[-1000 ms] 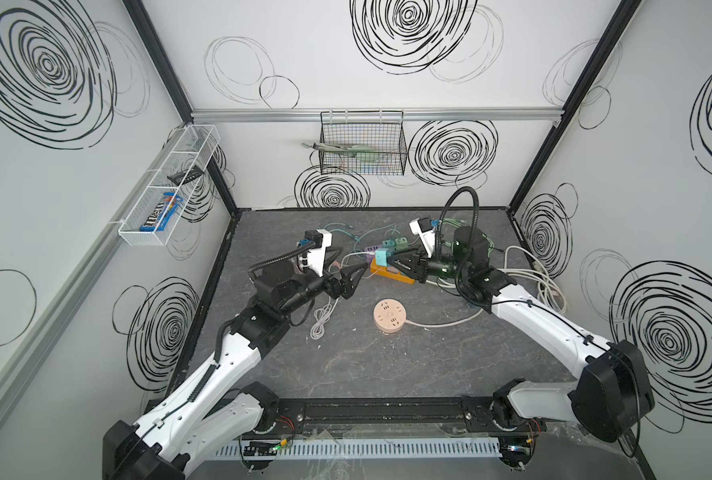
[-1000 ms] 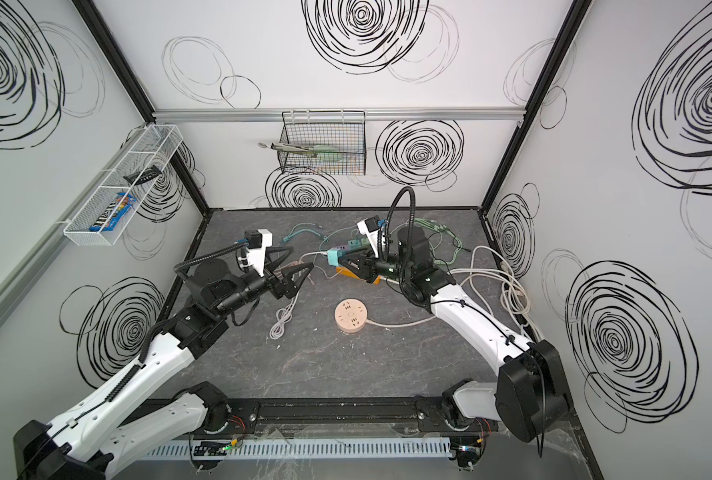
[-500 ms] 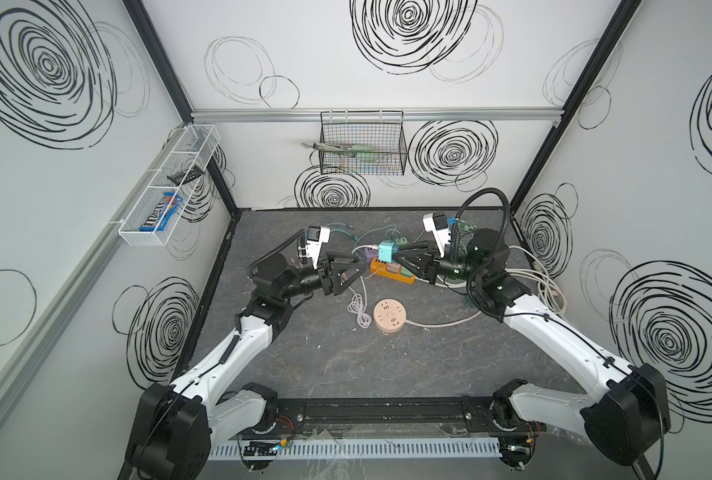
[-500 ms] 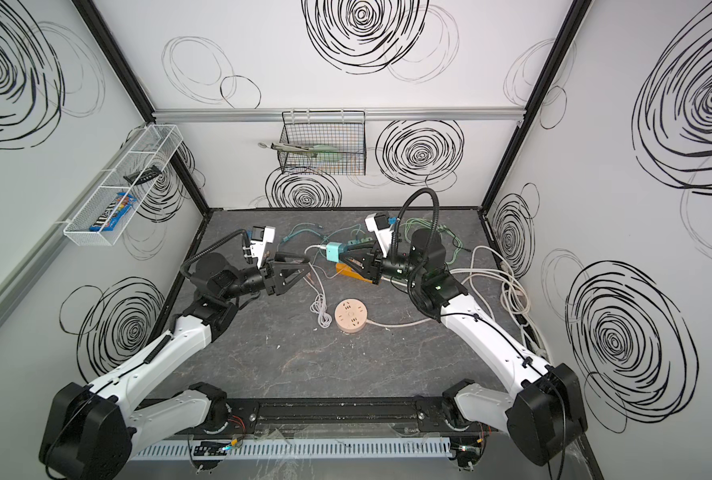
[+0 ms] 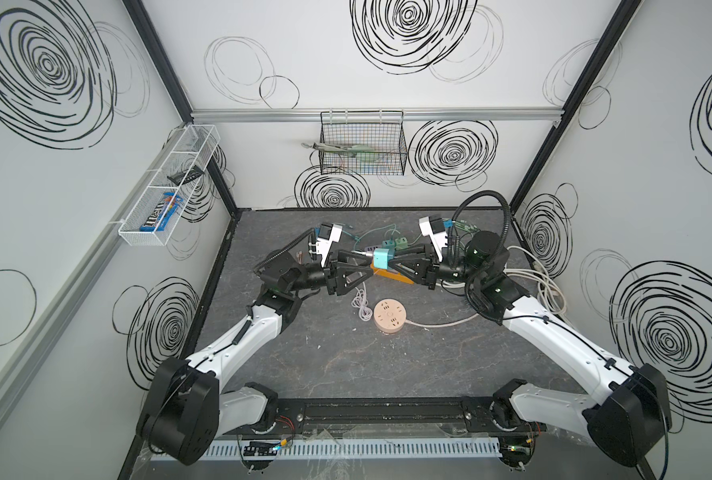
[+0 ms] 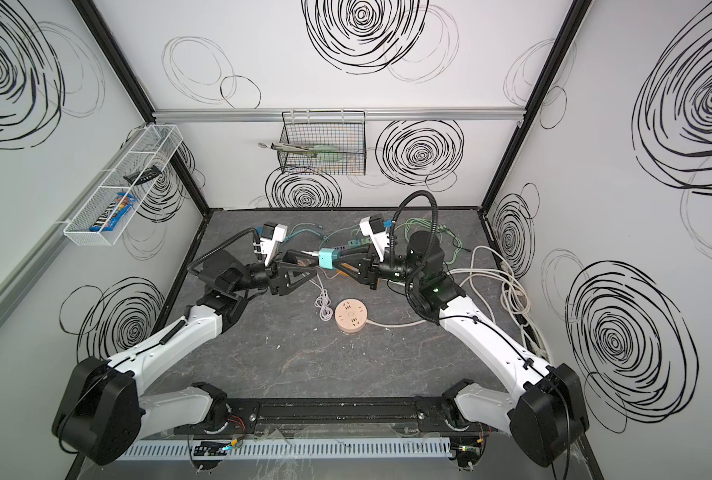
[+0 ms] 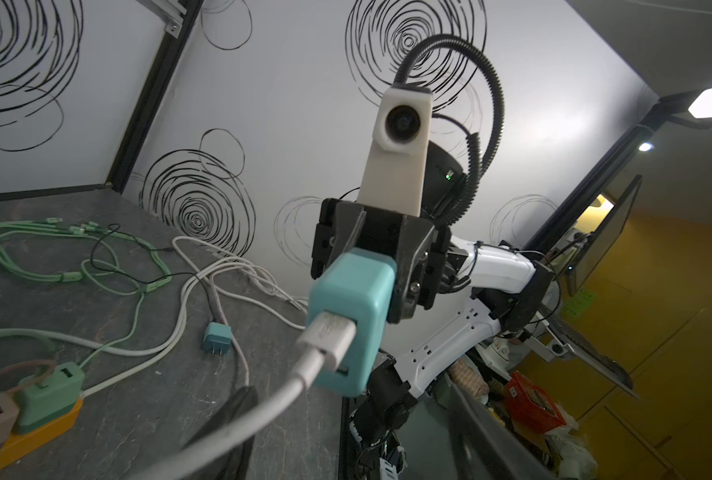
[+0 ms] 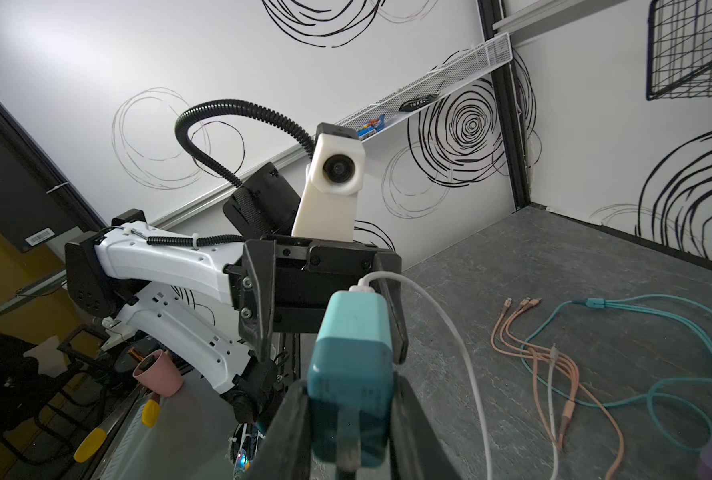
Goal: Insert the plug
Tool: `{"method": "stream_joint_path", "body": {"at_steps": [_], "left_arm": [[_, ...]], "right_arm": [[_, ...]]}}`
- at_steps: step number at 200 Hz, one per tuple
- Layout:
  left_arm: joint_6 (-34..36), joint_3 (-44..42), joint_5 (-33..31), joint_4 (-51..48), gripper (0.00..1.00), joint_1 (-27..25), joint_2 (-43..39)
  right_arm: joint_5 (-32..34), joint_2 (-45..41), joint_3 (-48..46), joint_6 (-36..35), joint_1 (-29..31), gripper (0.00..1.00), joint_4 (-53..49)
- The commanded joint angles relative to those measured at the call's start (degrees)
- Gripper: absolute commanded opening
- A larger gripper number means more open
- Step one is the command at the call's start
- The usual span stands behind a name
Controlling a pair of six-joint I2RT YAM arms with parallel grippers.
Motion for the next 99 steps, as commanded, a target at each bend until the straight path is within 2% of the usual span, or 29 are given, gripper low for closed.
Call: {"method": "stream_joint_path", "body": {"at_steps": [1, 18, 50, 82, 99], "left_arm": [[-12.4, 1.9, 3.9, 23.6, 0.71, -0.9, 2.6], [-18.0, 2.3, 4.3, 30.7, 0.67, -0.9, 5.2], [-24.0, 3.6, 4.2, 38.3, 0.57, -1.1, 8.8], [-23.3, 4.2, 3.6, 37.9, 0.5, -1.4, 9.8], [-22.1, 4.3, 3.8, 36.4, 0.42, -1.9, 9.8]], "right_arm": [[-2.5, -0.5, -0.5, -0.1, 0.5, 0.01, 3.3], [-2.4, -0.4, -0.6, 0.2, 0.5, 0.01, 3.7], [-2.7, 0.3, -0.1, 0.6, 1.1, 0.02, 4.3], [-2.8, 1.4, 0.0, 0.8, 1.4, 0.02, 4.5], [-2.7, 2.0, 0.1, 1.5, 1.6, 0.02, 4.6]]}}
